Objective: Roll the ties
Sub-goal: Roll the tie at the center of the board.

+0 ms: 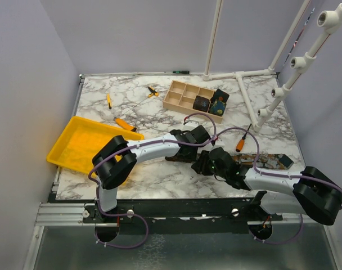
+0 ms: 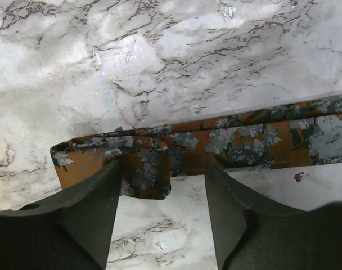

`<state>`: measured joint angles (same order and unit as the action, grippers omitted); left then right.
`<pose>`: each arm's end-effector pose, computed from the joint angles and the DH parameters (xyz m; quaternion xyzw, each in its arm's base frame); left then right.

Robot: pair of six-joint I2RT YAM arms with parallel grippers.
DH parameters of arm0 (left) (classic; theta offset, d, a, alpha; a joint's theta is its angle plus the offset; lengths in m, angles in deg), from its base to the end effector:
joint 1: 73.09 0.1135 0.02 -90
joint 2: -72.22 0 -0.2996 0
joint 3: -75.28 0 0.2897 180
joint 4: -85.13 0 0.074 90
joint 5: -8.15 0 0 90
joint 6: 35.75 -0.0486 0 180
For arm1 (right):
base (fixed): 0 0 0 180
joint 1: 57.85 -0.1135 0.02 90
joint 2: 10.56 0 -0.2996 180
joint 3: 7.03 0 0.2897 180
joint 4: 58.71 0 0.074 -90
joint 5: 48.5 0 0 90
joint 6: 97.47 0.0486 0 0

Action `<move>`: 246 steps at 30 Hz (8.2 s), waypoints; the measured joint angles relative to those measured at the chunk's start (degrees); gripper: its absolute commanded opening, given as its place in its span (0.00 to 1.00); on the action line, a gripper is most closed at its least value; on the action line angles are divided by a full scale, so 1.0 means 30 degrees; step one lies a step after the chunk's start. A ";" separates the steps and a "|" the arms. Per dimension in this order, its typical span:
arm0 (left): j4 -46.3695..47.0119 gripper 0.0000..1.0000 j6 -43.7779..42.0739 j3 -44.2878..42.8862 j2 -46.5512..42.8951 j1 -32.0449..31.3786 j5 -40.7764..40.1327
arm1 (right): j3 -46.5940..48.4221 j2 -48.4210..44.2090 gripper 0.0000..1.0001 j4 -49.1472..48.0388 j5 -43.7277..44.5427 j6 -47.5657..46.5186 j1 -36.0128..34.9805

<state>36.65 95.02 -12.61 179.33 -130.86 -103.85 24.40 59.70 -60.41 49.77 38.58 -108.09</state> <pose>0.2431 -0.3514 0.1943 0.1059 0.9580 -0.0217 0.2657 0.1600 0.1814 0.1401 -0.0006 0.8937 0.2876 0.3444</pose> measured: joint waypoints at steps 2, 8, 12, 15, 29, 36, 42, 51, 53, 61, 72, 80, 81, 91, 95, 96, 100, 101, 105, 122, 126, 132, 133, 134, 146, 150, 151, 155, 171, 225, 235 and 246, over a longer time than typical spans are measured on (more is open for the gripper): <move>0.0015 0.73 -0.0044 0.0051 -0.0226 0.0000 0.0015 | 0.0015 -0.0299 0.46 0.0153 -0.0007 0.0058 0.0000; 0.0007 0.85 -0.0204 0.1144 -0.2659 0.0080 -0.0073 | 0.1246 -0.0408 0.48 0.1129 -0.0073 0.0146 0.0036; 0.0168 0.85 -0.0335 0.2295 -0.4962 0.0714 -0.0160 | 0.2973 0.0517 0.49 0.1304 -0.0240 0.0138 0.0036; 0.0882 0.84 -0.0663 0.4000 -0.6921 0.2091 0.0160 | 0.3956 0.1479 0.49 0.1290 -0.0488 0.0168 0.0102; 0.6171 0.84 -0.2710 1.0156 -1.1584 0.7672 0.7023 | 0.7133 0.6309 0.33 0.2047 -0.1552 0.0619 0.1464; 0.7919 0.84 -0.3191 1.0965 -1.1380 0.8160 0.9777 | 0.6288 0.6411 0.27 0.1829 -0.2164 0.0641 0.2193; 0.9122 0.84 -0.3337 1.0972 -0.9967 0.8225 1.1963 | 0.5362 0.6368 0.26 0.0721 -0.2463 0.0627 0.2382; 1.0222 0.82 -0.3315 1.0972 -0.8466 0.8240 1.4018 | 0.4313 0.6178 0.25 -0.0991 -0.2594 0.0568 0.2419; 1.0360 0.81 -0.3351 1.0972 -0.8327 0.8327 1.4484 | 0.4029 0.6113 0.25 -0.1435 -0.2747 0.0517 0.2514; 1.0826 0.75 -0.3483 1.1001 -0.7016 0.9413 1.6691 | 0.2710 0.5938 0.24 -0.3606 -0.3228 0.0313 0.2652; 1.1621 0.71 -0.2951 1.0877 -0.4874 0.9522 1.8469 | 0.1894 0.5945 0.23 -0.5158 -0.3599 0.0124 0.2659; 1.3478 0.61 -0.2098 1.1067 -0.4102 0.9522 1.9125 | 0.1778 0.6084 0.22 -0.5639 -0.3796 0.0044 0.2659; 1.3784 0.59 -0.1916 1.1147 -0.3993 0.9522 1.9220 | 0.1763 0.6084 0.22 -0.5668 -0.3803 0.0029 0.2659; 1.6699 0.45 0.0000 1.2670 -0.3803 0.9522 1.9540 | 0.1566 0.6084 0.21 -0.6018 -0.3898 -0.0015 0.2659; 1.7318 0.26 0.0517 1.3041 -0.3803 0.9522 1.9547 | 0.1537 0.6084 0.21 -0.6069 -0.3942 -0.0015 0.2659; 1.7442 0.22 0.0648 1.3114 -0.3803 0.9522 1.9547 | 0.1530 0.6091 0.21 -0.6076 -0.3956 -0.0015 0.2659; 1.7733 0.00 0.0845 1.3187 -0.3803 0.9522 1.9547 | 0.1530 0.6084 0.23 -0.6054 -0.4014 -0.0015 0.2659; 1.7770 0.00 0.0940 1.3223 -0.3810 0.9522 1.9540 | 0.1545 0.6084 0.26 -0.6003 -0.4014 -0.0015 0.2659; 1.7566 0.00 0.0860 1.3333 -0.4051 0.9522 1.9489 | 0.1785 0.5712 0.41 -0.5180 -0.4014 -0.0066 0.2659; 0.8211 0.00 -0.1443 1.1781 -0.8145 0.9464 1.3223 | 0.2703 0.1603 0.41 0.1290 -0.2310 -0.1049 0.2659; 0.5559 0.00 -0.2266 1.0622 -0.8400 0.9333 1.0899 | 0.2616 0.1056 0.40 0.1712 -0.1982 -0.1086 0.2659; 0.1756 0.00 -0.3147 0.9063 -0.8451 0.8808 0.6958 | 0.2120 0.0459 0.38 0.2157 -0.1756 -0.1086 0.2659; 0.1180 0.00 -0.3242 0.8859 -0.8451 0.8684 0.6324 | 0.2033 0.0393 0.38 0.2193 -0.1719 -0.1086 0.2659; 0.0656 0.00 -0.3286 0.8655 -0.8451 0.8553 0.5727 | 0.1960 0.0321 0.38 0.2229 -0.1698 -0.1086 0.2659; -0.4058 0.00 -0.1909 0.4575 -0.5829 0.4656 -0.0692 | 0.0867 -0.0933 0.37 0.2295 -0.1647 -0.1071 0.2659; -0.5442 0.00 -0.0707 0.3381 -0.4240 0.3322 -0.2645 | 0.0255 -0.1464 0.37 0.2302 -0.1647 -0.0998 0.2659; -0.5734 0.00 -0.0437 0.3177 -0.3876 0.3096 -0.3053 | 0.0087 -0.1639 0.37 0.2310 -0.1654 -0.0976 0.2659; -0.7016 0.00 0.0794 0.2310 -0.2382 0.2186 -0.4379 | -0.0393 -0.2361 0.37 0.2353 -0.1647 -0.0867 0.2659; -0.9894 0.00 0.3198 -0.2900 0.1916 -0.0160 -0.6018 | -0.0845 -0.2659 0.35 0.2623 -0.1581 -0.0882 0.2659; -1.1256 0.61 0.1945 -0.3854 0.6025 -0.0036 -0.9231 | -0.1523 -0.3432 0.34 0.2310 -0.0714 -0.0124 0.2659; -0.9857 0.84 0.0794 -0.3249 0.3810 -0.0015 -0.7941 | -0.1515 -0.4568 0.37 0.3293 -0.0707 -0.0058 0.2659; -0.7883 0.88 -0.0823 -0.2419 -0.0364 0.0437 -0.5195 | -0.0189 -0.4000 0.47 0.3548 -0.2892 -0.0831 0.2659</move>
<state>13.00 92.55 -19.87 178.24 -129.55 -119.43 23.83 47.70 -49.77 41.09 36.08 -100.11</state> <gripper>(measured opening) 0.887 0.468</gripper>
